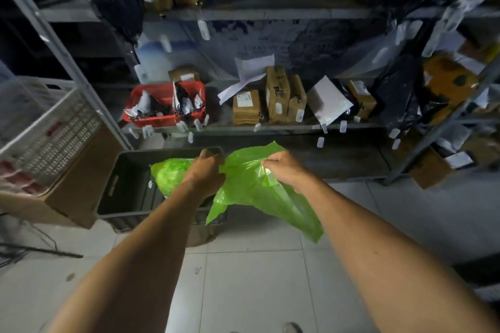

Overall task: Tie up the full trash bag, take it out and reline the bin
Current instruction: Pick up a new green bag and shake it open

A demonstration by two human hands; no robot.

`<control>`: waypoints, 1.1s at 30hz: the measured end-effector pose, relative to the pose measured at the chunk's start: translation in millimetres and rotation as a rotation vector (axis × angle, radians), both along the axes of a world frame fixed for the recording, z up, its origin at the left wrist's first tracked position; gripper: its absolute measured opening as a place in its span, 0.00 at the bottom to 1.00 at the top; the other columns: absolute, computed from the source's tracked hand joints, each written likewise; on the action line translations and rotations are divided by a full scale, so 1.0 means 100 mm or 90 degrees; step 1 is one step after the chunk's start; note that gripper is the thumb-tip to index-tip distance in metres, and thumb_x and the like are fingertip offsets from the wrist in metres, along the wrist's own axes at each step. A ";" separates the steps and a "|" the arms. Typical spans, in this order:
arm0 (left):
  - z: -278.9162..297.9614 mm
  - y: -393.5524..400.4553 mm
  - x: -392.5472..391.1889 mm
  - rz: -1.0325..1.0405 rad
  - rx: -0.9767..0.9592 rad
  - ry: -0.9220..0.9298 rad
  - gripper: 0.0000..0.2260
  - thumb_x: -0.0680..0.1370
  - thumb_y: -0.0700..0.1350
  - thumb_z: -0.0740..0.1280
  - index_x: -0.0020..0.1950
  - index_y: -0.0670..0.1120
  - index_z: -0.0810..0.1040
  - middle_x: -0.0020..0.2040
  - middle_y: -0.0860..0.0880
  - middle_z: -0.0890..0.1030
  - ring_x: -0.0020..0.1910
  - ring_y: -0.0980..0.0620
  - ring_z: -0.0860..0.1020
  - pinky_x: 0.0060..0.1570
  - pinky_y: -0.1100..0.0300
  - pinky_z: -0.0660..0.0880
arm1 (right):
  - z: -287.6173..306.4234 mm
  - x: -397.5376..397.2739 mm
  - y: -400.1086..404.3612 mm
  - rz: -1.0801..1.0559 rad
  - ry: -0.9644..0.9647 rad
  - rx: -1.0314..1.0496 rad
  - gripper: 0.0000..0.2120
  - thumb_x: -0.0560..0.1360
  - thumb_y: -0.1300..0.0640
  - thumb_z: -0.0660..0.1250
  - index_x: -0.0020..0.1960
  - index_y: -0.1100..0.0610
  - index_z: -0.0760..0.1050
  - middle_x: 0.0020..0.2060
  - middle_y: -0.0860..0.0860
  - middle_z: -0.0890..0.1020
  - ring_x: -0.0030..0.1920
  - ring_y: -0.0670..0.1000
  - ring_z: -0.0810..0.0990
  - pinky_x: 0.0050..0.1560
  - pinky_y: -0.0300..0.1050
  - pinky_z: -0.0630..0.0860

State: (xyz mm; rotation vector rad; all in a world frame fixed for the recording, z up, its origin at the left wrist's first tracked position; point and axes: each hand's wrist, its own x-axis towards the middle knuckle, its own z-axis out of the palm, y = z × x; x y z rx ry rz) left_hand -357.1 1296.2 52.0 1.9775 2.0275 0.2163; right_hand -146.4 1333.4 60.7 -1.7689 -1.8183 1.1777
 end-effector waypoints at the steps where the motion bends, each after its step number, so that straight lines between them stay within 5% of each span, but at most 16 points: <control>1: 0.04 -0.06 -0.03 0.013 0.009 -0.006 0.17 0.75 0.43 0.70 0.63 0.45 0.78 0.66 0.43 0.73 0.62 0.43 0.75 0.62 0.53 0.73 | 0.03 -0.05 -0.02 0.010 0.003 -0.001 0.13 0.76 0.50 0.66 0.36 0.55 0.76 0.29 0.52 0.72 0.32 0.50 0.71 0.35 0.43 0.63; 6: 0.30 -0.36 0.03 0.078 0.015 -0.054 0.07 0.74 0.47 0.72 0.42 0.43 0.83 0.43 0.42 0.84 0.46 0.42 0.82 0.40 0.57 0.72 | 0.18 -0.33 -0.10 0.045 0.078 -0.039 0.10 0.74 0.52 0.68 0.37 0.56 0.73 0.28 0.52 0.67 0.32 0.50 0.66 0.33 0.42 0.63; 9: 0.31 -0.55 0.08 0.109 0.006 -0.123 0.09 0.74 0.49 0.72 0.40 0.43 0.83 0.36 0.46 0.81 0.41 0.45 0.81 0.38 0.57 0.72 | 0.25 -0.43 -0.17 0.075 0.119 -0.094 0.10 0.74 0.54 0.69 0.46 0.63 0.80 0.44 0.61 0.83 0.42 0.54 0.78 0.43 0.50 0.78; 11: 0.28 -0.71 0.12 0.140 0.005 -0.187 0.12 0.74 0.52 0.72 0.39 0.44 0.82 0.35 0.46 0.81 0.39 0.46 0.80 0.38 0.55 0.74 | 0.30 -0.50 -0.23 0.102 0.139 -0.111 0.11 0.75 0.56 0.70 0.51 0.64 0.79 0.53 0.65 0.82 0.44 0.53 0.79 0.50 0.55 0.80; 14: 0.24 -0.97 0.18 0.222 0.017 -0.262 0.14 0.73 0.58 0.71 0.43 0.47 0.82 0.39 0.51 0.83 0.40 0.53 0.80 0.40 0.56 0.75 | 0.34 -0.60 -0.33 0.139 0.170 -0.137 0.04 0.75 0.58 0.70 0.47 0.57 0.79 0.43 0.57 0.81 0.38 0.49 0.76 0.37 0.42 0.74; 19: 0.23 -1.34 0.23 0.354 0.059 -0.289 0.23 0.69 0.67 0.68 0.44 0.46 0.82 0.40 0.44 0.84 0.42 0.45 0.82 0.43 0.47 0.79 | 0.36 -0.75 -0.60 0.248 0.189 -0.191 0.02 0.76 0.60 0.68 0.44 0.56 0.77 0.31 0.51 0.79 0.31 0.46 0.78 0.35 0.40 0.74; 22: 0.26 -1.56 0.25 0.421 0.094 -0.252 0.21 0.71 0.61 0.68 0.41 0.42 0.81 0.37 0.43 0.83 0.39 0.44 0.81 0.40 0.49 0.77 | 0.37 -0.83 -0.81 0.311 0.226 -0.251 0.06 0.77 0.61 0.66 0.41 0.56 0.75 0.27 0.51 0.80 0.29 0.46 0.80 0.32 0.38 0.78; 26: 0.21 -1.92 0.18 0.483 0.091 -0.221 0.11 0.71 0.48 0.65 0.36 0.41 0.78 0.35 0.40 0.81 0.39 0.39 0.82 0.41 0.46 0.79 | 0.36 -0.95 -1.08 0.372 0.221 -0.288 0.02 0.77 0.61 0.65 0.47 0.58 0.76 0.35 0.55 0.79 0.33 0.50 0.78 0.33 0.39 0.78; 30: 0.21 -2.35 0.12 0.537 0.060 -0.109 0.09 0.75 0.43 0.63 0.40 0.39 0.79 0.38 0.40 0.81 0.40 0.39 0.81 0.38 0.55 0.76 | 0.26 -1.07 -1.28 0.524 0.079 -0.063 0.05 0.75 0.57 0.66 0.46 0.54 0.81 0.43 0.53 0.84 0.42 0.51 0.81 0.45 0.45 0.76; 33: 0.19 -2.75 0.06 0.594 0.053 -0.005 0.08 0.74 0.43 0.61 0.42 0.40 0.76 0.40 0.41 0.80 0.40 0.37 0.78 0.36 0.57 0.69 | 0.21 -1.16 -1.49 0.651 -0.070 0.143 0.15 0.73 0.53 0.68 0.58 0.54 0.81 0.56 0.54 0.83 0.57 0.55 0.80 0.58 0.48 0.76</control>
